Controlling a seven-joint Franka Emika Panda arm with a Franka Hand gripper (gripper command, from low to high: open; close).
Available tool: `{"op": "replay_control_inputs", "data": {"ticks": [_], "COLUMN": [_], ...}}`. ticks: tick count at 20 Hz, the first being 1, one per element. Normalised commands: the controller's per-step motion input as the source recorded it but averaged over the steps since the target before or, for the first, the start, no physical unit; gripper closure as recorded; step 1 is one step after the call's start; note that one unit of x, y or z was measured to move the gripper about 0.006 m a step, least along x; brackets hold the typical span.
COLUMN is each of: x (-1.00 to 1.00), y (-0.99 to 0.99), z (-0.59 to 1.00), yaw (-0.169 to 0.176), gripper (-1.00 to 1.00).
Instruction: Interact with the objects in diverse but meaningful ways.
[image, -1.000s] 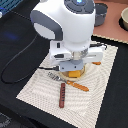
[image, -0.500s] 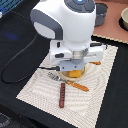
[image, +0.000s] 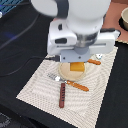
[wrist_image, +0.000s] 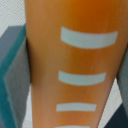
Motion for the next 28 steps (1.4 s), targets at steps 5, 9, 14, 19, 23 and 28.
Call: {"op": "replay_control_inputs", "data": {"ticks": [5, 9, 14, 19, 23, 28], "x": [-0.88, -0.74, -0.71, -0.68, -0.46, -0.43], "y": [-0.42, -0.69, -0.77, -0.79, -0.52, -0.24], "z": [0.15, 0.0, -0.03, -0.09, -0.2, -0.27], "yaw": [-0.019, -0.027, -0.021, -0.021, -0.016, 0.0], "gripper": [1.0, 1.0, 1.0, 1.0, 1.0, 1.0]}}
